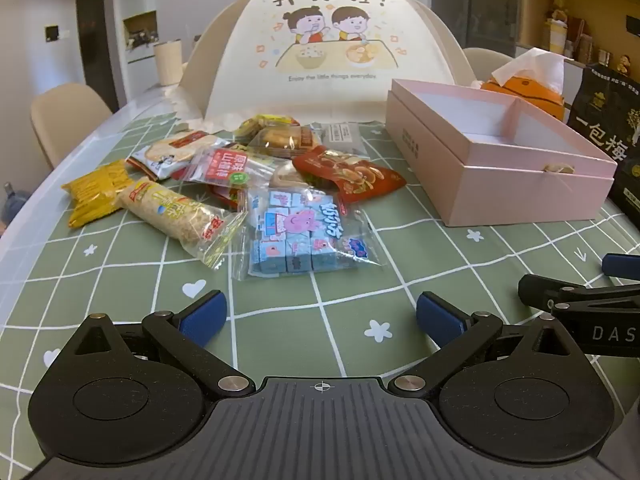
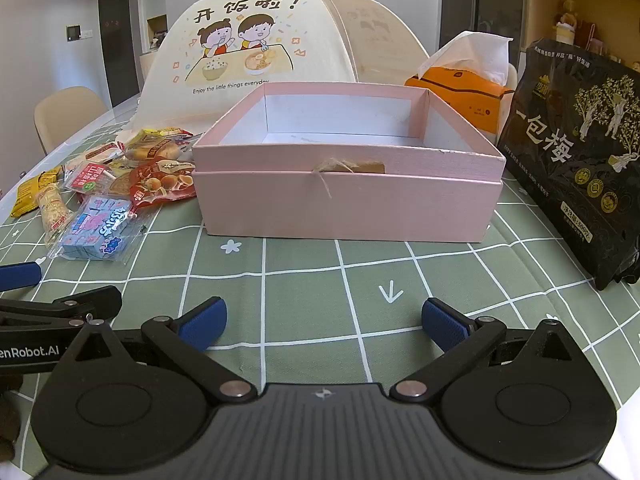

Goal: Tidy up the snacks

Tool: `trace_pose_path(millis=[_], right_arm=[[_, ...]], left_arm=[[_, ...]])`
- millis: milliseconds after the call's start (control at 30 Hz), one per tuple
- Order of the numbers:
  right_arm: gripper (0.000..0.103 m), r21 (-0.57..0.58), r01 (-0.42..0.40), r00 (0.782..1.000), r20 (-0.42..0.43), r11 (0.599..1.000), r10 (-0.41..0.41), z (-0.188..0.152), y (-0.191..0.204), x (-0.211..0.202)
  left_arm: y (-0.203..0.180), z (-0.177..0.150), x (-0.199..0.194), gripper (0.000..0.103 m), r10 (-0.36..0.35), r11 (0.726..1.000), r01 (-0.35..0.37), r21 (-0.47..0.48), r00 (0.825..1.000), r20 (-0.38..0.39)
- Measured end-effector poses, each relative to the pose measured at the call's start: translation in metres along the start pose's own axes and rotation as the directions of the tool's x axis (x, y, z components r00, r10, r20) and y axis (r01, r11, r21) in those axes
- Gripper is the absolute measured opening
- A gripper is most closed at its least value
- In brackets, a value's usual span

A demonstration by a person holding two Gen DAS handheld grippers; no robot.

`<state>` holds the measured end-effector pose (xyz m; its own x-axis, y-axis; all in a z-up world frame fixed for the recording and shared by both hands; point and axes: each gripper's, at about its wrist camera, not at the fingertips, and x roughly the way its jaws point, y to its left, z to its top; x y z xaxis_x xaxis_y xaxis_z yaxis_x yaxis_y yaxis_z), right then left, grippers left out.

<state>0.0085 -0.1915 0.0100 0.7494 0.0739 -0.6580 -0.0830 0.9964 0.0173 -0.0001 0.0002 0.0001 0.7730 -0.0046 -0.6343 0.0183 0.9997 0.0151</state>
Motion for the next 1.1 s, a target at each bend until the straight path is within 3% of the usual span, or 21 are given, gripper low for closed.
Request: trace_pose_path(millis=[1100], right_arm=[[0.103,0.0,-0.007,1.0,0.0,1.0,0.007,-0.0003,-0.0008,-0.0001]], left_arm=[[0.0,0.0,0.0,0.103,0.001,1.0,-0.001,0.001,1.0,-0.001]])
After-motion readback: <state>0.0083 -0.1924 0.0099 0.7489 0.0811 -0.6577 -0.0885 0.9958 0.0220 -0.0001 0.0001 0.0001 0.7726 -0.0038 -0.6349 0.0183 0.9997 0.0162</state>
